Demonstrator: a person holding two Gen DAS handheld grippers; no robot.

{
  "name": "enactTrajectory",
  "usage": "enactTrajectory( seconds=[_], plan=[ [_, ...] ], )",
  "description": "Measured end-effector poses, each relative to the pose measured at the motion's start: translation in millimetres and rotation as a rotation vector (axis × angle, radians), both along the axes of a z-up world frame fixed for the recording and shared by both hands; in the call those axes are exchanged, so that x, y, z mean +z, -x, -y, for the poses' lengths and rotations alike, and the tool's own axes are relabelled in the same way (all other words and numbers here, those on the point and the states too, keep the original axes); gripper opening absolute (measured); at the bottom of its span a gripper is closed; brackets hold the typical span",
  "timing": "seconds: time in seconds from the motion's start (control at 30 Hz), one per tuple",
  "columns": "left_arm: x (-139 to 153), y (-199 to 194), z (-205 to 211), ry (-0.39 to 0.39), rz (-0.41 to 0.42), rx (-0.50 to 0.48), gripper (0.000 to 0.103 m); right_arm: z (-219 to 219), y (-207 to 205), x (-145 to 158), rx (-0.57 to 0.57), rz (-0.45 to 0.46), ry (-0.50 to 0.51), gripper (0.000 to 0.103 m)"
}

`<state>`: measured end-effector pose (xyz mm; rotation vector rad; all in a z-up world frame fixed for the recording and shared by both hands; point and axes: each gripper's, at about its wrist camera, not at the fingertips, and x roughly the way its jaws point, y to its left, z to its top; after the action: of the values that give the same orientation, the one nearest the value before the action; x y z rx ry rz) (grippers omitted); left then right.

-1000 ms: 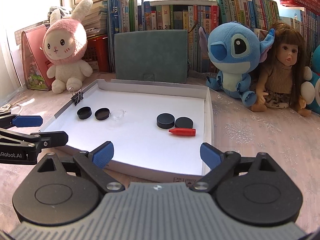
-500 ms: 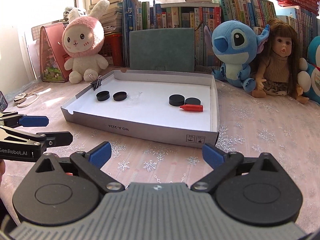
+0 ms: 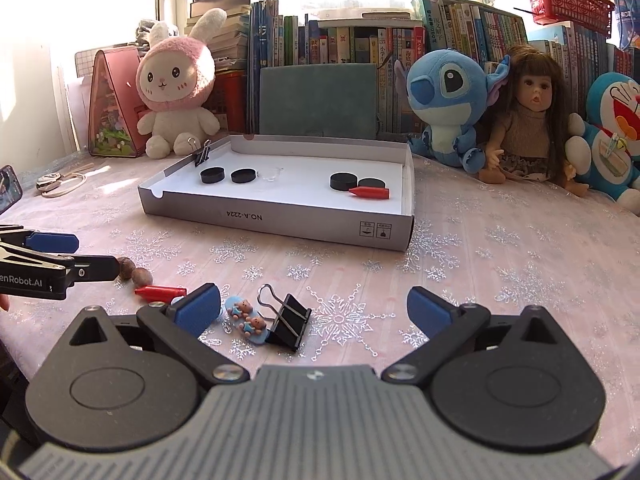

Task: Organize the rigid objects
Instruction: 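Withdraw both grippers from the tray toward the nuts and binder clip, then move the left gripper to a brown nut while the right gripper moves to the black binder clip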

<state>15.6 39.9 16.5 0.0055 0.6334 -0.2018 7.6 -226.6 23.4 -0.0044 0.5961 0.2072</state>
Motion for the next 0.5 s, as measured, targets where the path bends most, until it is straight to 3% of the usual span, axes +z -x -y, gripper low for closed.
enactTrajectory(
  seconds=[0.33, 0.5],
  plan=[
    [-11.2, 11.8, 8.6, -0.052, 0.016, -0.020, 0.063, 4.3, 11.9, -13.6, -0.008, -0.046, 0.011, 0.102],
    [-11.4, 6.3, 14.9, -0.044, 0.021, -0.011, 0.055, 3.4, 8.7, -18.5, -0.011, -0.064, 0.014, 0.095]
  ],
)
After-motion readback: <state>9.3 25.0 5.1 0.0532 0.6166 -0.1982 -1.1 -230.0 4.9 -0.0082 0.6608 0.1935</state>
